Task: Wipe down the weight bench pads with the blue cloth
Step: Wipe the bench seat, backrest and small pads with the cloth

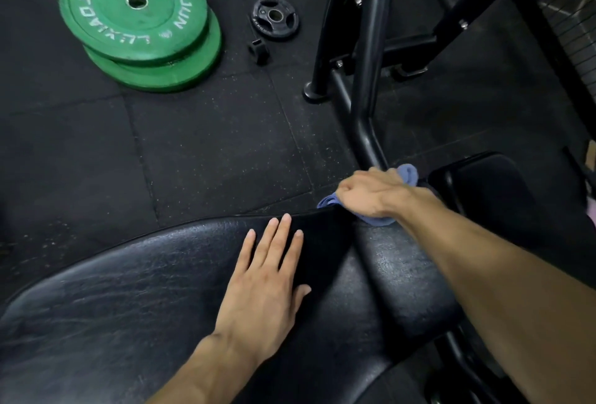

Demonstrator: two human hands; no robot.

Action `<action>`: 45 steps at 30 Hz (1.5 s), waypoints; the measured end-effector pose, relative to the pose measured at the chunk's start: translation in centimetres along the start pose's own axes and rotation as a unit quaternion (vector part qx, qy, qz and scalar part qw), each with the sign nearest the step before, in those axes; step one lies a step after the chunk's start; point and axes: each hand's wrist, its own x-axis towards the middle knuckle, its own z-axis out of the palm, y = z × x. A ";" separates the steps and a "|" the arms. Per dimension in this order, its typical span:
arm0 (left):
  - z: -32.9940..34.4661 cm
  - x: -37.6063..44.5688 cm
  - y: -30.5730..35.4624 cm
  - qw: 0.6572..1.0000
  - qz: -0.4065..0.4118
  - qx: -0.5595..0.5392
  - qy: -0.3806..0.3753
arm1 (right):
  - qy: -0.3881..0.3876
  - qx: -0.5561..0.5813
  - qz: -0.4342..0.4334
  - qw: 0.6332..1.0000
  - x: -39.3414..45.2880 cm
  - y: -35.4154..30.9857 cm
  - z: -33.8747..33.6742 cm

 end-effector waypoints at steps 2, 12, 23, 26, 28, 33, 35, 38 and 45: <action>-0.2 -0.1 -0.3 1.000 0.008 -0.001 -0.003 | -0.012 0.011 -0.026 1.000 -0.2 -3.5 0.9; -1.4 -4.0 -3.0 1.000 0.024 -0.007 -0.012 | -0.046 0.084 -0.029 0.995 -0.3 -9.0 0.5; -1.2 -11.9 -7.5 0.997 -0.076 -0.022 -0.005 | -0.104 -0.006 -0.024 0.994 -1.9 -11.1 0.3; -0.7 -12.6 -7.7 0.997 -0.072 -0.038 -0.002 | -0.073 -0.020 -0.015 0.997 -2.1 -12.6 0.8; -0.7 -13.1 -7.7 0.996 -0.077 -0.045 0.000 | -0.062 -0.011 -0.012 0.998 -2.3 -13.8 1.3; -0.2 -15.1 -8.3 0.994 -0.090 -0.063 0.001 | 0.015 0.018 -0.013 1.000 -2.5 -16.0 2.5; -0.1 -15.9 -8.6 0.994 -0.091 -0.067 -0.005 | 0.033 0.011 -0.018 0.999 -2.6 -17.0 2.9; 0.3 -16.4 -8.8 0.994 -0.085 -0.069 0.004 | 0.040 0.012 -0.021 0.999 -2.7 -18.6 3.2; 0.9 -16.4 -9.1 0.994 -0.072 -0.084 0.013 | 0.075 -0.019 -0.099 0.992 -3.1 -25.2 4.3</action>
